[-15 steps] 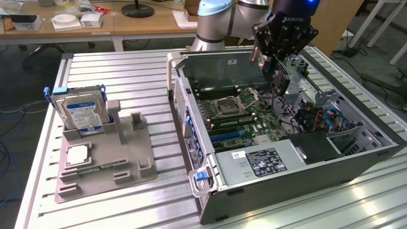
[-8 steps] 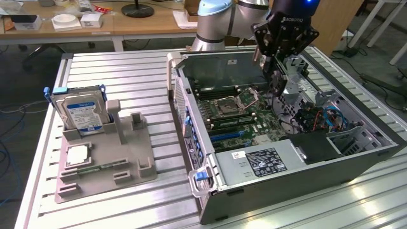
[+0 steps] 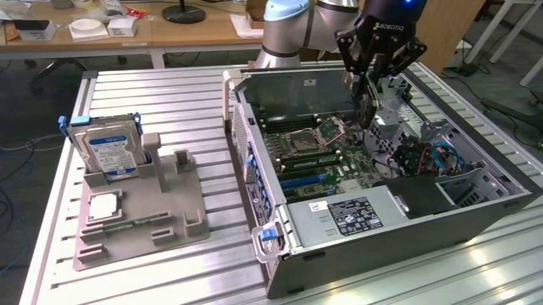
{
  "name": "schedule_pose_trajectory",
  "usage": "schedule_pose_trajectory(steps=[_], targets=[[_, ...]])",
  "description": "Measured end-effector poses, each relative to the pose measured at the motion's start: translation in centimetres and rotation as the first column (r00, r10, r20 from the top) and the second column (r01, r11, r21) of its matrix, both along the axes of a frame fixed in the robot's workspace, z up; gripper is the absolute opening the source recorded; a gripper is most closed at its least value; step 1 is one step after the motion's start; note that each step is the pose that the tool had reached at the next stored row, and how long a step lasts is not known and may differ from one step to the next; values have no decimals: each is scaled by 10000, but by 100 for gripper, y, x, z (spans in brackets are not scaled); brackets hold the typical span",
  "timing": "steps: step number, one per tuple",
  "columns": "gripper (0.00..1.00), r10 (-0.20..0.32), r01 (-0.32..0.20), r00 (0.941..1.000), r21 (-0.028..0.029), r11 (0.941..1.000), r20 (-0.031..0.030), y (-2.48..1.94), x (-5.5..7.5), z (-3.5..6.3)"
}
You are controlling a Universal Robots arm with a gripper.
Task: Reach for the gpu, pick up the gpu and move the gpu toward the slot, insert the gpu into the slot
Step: 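Insert the gpu into the slot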
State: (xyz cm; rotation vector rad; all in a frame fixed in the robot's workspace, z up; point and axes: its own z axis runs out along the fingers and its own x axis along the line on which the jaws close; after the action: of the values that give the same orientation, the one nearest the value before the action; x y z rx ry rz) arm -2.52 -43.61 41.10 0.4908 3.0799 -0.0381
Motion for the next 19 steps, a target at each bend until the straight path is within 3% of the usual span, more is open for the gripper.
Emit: schedule_pose_trajectory(steps=[7,12,19], targets=[[26,-912,912,9958,1,9958,0,0,0,-4],[26,-1580,1580,9874,0,9874,1,0,0,-7],[26,-2086,2086,9780,1,9780,0,0,0,-9]])
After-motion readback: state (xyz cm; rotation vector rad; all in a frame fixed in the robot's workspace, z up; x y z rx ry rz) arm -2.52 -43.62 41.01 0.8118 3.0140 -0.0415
